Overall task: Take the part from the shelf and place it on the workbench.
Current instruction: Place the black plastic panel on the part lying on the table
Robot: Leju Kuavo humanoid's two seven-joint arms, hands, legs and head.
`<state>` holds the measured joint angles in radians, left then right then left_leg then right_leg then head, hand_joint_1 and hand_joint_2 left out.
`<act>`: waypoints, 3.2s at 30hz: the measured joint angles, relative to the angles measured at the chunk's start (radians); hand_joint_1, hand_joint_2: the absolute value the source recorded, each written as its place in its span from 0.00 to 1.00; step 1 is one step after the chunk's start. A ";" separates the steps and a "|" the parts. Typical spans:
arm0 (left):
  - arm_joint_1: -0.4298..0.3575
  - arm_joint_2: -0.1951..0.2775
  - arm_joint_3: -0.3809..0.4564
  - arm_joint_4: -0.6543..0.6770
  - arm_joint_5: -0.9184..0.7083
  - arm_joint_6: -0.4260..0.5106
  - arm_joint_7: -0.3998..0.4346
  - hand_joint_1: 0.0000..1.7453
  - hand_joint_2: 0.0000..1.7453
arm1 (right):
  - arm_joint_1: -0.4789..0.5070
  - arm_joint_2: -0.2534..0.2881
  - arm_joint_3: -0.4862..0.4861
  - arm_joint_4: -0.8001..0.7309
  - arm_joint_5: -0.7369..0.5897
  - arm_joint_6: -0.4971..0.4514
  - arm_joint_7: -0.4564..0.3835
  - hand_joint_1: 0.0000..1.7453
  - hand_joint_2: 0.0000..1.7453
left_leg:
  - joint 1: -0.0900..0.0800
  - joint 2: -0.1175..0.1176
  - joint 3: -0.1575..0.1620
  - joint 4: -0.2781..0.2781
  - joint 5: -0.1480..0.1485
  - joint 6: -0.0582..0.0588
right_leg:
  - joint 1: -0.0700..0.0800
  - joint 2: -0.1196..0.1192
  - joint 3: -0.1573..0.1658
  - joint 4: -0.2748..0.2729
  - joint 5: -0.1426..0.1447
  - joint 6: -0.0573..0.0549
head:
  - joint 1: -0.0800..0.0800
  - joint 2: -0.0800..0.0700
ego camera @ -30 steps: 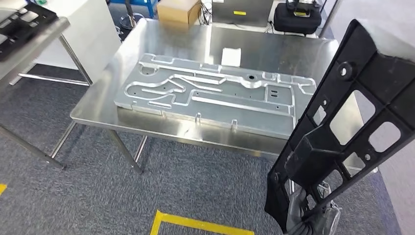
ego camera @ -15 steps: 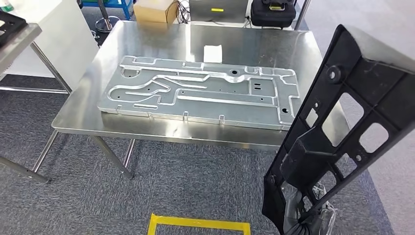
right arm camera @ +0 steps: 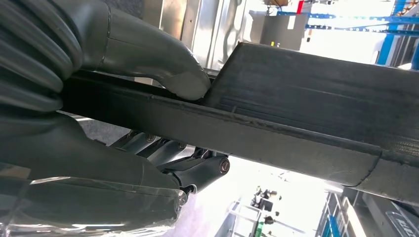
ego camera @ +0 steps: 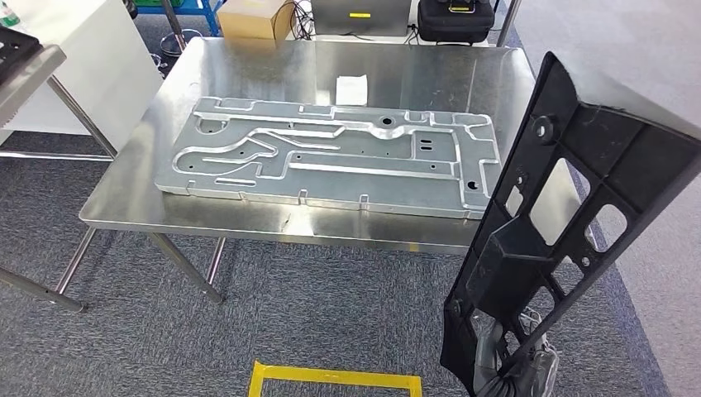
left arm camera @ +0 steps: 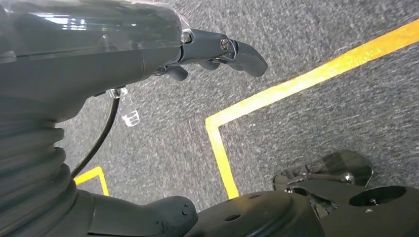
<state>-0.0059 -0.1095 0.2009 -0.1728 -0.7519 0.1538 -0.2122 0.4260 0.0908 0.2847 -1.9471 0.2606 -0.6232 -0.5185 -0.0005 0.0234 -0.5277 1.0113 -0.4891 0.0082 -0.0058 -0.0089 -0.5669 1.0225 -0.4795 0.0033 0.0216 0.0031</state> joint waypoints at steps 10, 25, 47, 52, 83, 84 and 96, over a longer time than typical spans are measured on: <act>-0.002 0.001 0.009 0.000 -0.015 -0.019 0.014 0.00 1.00 | -0.013 -0.006 0.010 0.009 0.066 -0.035 -0.020 1.00 1.00 | 0.000 0.000 0.000 0.000 0.000 -0.002 | 0.000 0.000 0.001 0.000 0.000 0.000 | 0.000 0.000; -0.003 0.007 0.009 0.000 -0.048 -0.026 0.006 0.00 1.00 | -0.077 -0.106 -0.014 -0.142 0.167 -0.070 0.009 1.00 1.00 | 0.000 0.000 0.002 0.002 -0.001 -0.002 | 0.000 0.000 0.003 -0.001 0.000 0.001 | 0.000 0.000; 0.002 0.022 0.013 0.000 -0.048 -0.051 0.008 0.00 1.00 | -0.074 -0.117 -0.015 -0.131 0.185 -0.066 0.024 1.00 1.00 | 0.061 0.000 0.138 -0.051 -0.087 -0.054 | -0.070 -0.023 -0.101 0.035 0.067 0.085 | 0.019 0.000; -0.004 0.026 0.014 0.000 -0.052 -0.050 0.009 0.00 1.00 | -0.067 -0.118 -0.012 -0.129 0.186 -0.070 0.026 1.00 1.00 | 0.067 -0.005 0.095 0.080 -0.020 -0.090 | -0.060 -0.004 -0.055 0.021 0.023 0.012 | 0.002 0.000; -0.006 0.006 0.038 0.000 -0.099 -0.050 -0.002 0.00 1.00 | -0.130 -0.163 -0.008 0.044 0.715 0.095 0.406 1.00 1.00 | -0.026 -0.041 -0.068 0.022 0.045 0.039 | 0.002 0.020 0.039 0.003 -0.042 -0.003 | -0.013 0.000; -0.007 0.007 0.038 0.000 -0.105 -0.053 -0.004 0.00 1.00 | -0.152 -0.168 -0.006 0.077 0.749 0.117 0.428 1.00 1.00 | -0.026 -0.041 -0.065 0.021 0.046 0.035 | 0.002 0.020 0.040 0.003 -0.043 -0.005 | -0.014 0.000; -0.024 0.012 0.022 0.000 -0.201 -0.078 0.001 0.00 1.00 | -0.665 -0.187 0.118 0.648 1.023 0.324 0.612 1.00 1.00 | -0.022 -0.035 -0.042 0.016 0.043 0.026 | 0.004 0.026 0.060 -0.001 -0.047 -0.010 | -0.013 0.000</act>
<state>-0.0297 -0.0976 0.2226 -0.1728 -0.9527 0.0763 -0.2111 -0.2388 -0.0962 0.4027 -1.2991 1.2833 -0.2988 0.0934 -0.0223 -0.0112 -0.5700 1.0273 -0.4461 0.0339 -0.0020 0.0167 -0.5073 1.0214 -0.5262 -0.0069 0.0086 0.0030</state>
